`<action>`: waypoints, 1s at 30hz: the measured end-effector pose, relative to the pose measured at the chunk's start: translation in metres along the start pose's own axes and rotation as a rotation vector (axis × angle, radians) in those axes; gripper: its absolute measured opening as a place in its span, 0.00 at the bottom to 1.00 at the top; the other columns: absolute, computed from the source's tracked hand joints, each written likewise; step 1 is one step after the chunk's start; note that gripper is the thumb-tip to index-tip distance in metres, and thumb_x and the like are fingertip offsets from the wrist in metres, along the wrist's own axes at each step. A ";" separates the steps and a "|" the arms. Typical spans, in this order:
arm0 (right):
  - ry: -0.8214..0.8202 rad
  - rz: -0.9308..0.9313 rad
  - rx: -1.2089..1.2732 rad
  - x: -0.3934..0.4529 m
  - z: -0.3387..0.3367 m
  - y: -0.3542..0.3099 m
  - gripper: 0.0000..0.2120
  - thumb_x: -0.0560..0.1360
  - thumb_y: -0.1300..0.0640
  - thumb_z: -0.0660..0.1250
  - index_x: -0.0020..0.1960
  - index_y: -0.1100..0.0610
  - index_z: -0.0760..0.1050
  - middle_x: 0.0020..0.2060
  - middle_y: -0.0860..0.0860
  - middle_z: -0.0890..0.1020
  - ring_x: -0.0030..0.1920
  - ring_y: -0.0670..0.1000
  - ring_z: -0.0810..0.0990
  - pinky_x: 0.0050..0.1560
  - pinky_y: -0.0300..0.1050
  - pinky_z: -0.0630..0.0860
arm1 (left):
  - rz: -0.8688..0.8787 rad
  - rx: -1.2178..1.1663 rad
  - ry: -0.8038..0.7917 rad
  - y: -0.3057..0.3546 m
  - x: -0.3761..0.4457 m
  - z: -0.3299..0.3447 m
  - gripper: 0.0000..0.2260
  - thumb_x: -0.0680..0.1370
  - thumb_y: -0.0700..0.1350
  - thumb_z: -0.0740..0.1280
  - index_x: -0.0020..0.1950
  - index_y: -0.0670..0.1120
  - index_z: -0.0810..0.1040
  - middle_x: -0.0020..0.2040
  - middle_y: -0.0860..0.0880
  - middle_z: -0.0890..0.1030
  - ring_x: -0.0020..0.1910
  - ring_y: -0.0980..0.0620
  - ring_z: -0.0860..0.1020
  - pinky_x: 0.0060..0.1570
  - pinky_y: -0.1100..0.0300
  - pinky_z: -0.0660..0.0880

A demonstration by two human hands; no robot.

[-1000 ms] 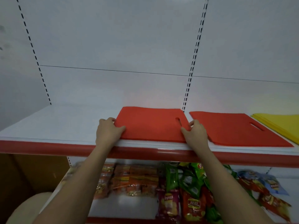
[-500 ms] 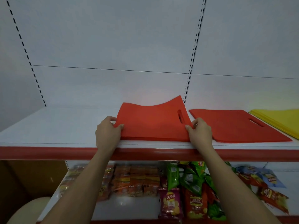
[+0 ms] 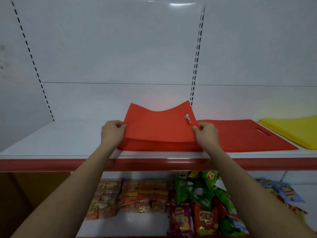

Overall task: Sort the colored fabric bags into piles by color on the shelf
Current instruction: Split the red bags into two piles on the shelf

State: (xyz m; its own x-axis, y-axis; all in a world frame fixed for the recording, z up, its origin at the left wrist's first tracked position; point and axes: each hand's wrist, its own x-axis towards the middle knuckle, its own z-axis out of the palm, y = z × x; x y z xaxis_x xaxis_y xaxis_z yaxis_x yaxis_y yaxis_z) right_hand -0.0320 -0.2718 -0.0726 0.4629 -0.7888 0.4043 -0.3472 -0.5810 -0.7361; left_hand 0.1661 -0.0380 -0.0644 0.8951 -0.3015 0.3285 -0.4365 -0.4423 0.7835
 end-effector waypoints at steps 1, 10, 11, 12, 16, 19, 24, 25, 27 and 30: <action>-0.012 0.003 0.034 0.002 -0.005 -0.002 0.11 0.78 0.57 0.65 0.56 0.60 0.80 0.48 0.56 0.84 0.50 0.59 0.81 0.51 0.50 0.77 | -0.018 -0.061 -0.040 0.006 0.002 -0.002 0.11 0.78 0.41 0.66 0.58 0.44 0.83 0.50 0.44 0.84 0.52 0.42 0.81 0.56 0.50 0.77; -0.090 -0.069 0.184 0.034 -0.063 0.008 0.09 0.77 0.65 0.64 0.49 0.54 0.80 0.50 0.52 0.81 0.46 0.50 0.79 0.47 0.42 0.76 | -0.032 -0.182 -0.134 0.059 -0.016 0.014 0.24 0.76 0.28 0.57 0.69 0.42 0.76 0.60 0.39 0.80 0.47 0.45 0.80 0.43 0.62 0.73; -0.099 -0.060 0.193 0.039 -0.071 0.010 0.08 0.77 0.64 0.65 0.49 0.55 0.81 0.51 0.53 0.82 0.49 0.51 0.79 0.51 0.45 0.77 | -0.032 -0.182 -0.130 0.067 -0.020 0.018 0.23 0.77 0.28 0.57 0.68 0.42 0.77 0.62 0.39 0.79 0.44 0.49 0.79 0.40 0.63 0.72; -0.112 -0.055 0.197 0.043 -0.078 0.013 0.07 0.76 0.63 0.66 0.50 0.56 0.81 0.51 0.53 0.82 0.50 0.52 0.80 0.55 0.49 0.77 | -0.025 -0.187 -0.127 0.074 -0.024 0.023 0.22 0.77 0.29 0.56 0.67 0.41 0.78 0.62 0.39 0.79 0.41 0.51 0.78 0.39 0.64 0.72; -0.208 -0.032 0.251 0.053 -0.109 0.023 0.14 0.75 0.67 0.63 0.59 0.60 0.78 0.43 0.50 0.81 0.39 0.53 0.80 0.46 0.53 0.81 | -0.009 -0.226 -0.097 0.104 -0.044 0.045 0.20 0.77 0.31 0.60 0.68 0.39 0.76 0.60 0.36 0.79 0.40 0.50 0.78 0.42 0.62 0.73; -0.272 -0.045 0.214 0.056 -0.134 0.036 0.18 0.74 0.71 0.62 0.63 0.61 0.75 0.39 0.45 0.77 0.38 0.52 0.78 0.44 0.50 0.79 | -0.018 -0.239 -0.114 0.123 -0.056 0.063 0.24 0.74 0.32 0.68 0.70 0.39 0.74 0.59 0.36 0.80 0.37 0.51 0.78 0.44 0.57 0.78; -0.253 -0.020 0.133 0.076 -0.168 0.086 0.26 0.72 0.68 0.69 0.70 0.62 0.71 0.57 0.56 0.80 0.50 0.52 0.80 0.55 0.45 0.78 | -0.003 -0.191 -0.225 0.163 -0.081 0.103 0.32 0.71 0.32 0.74 0.74 0.39 0.68 0.64 0.41 0.76 0.47 0.49 0.79 0.38 0.66 0.77; -0.239 -0.013 0.118 0.080 -0.175 0.097 0.26 0.71 0.67 0.70 0.69 0.61 0.72 0.58 0.57 0.81 0.50 0.52 0.80 0.56 0.46 0.78 | 0.001 -0.177 -0.247 0.171 -0.087 0.113 0.34 0.71 0.32 0.74 0.75 0.39 0.67 0.64 0.41 0.76 0.48 0.49 0.78 0.35 0.68 0.75; -0.212 0.008 0.085 0.089 -0.186 0.120 0.26 0.70 0.66 0.71 0.67 0.60 0.75 0.57 0.58 0.82 0.47 0.53 0.81 0.56 0.49 0.79 | -0.002 -0.153 -0.274 0.182 -0.096 0.134 0.35 0.70 0.32 0.75 0.75 0.39 0.66 0.64 0.40 0.76 0.49 0.47 0.79 0.39 0.64 0.77; -0.178 0.046 0.010 0.094 -0.203 0.151 0.24 0.70 0.64 0.73 0.65 0.61 0.76 0.57 0.58 0.82 0.52 0.57 0.82 0.60 0.51 0.77 | 0.010 -0.071 -0.301 0.192 -0.112 0.169 0.33 0.69 0.34 0.76 0.73 0.37 0.69 0.63 0.43 0.77 0.53 0.48 0.78 0.51 0.60 0.76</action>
State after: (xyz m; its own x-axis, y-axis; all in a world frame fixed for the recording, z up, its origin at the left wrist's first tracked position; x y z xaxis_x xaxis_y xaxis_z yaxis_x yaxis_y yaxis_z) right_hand -0.2070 -0.4743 -0.0358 0.5841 -0.7662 0.2680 -0.3640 -0.5424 -0.7572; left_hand -0.0334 -0.2317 -0.0398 0.8190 -0.5468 0.1741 -0.4285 -0.3809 0.8193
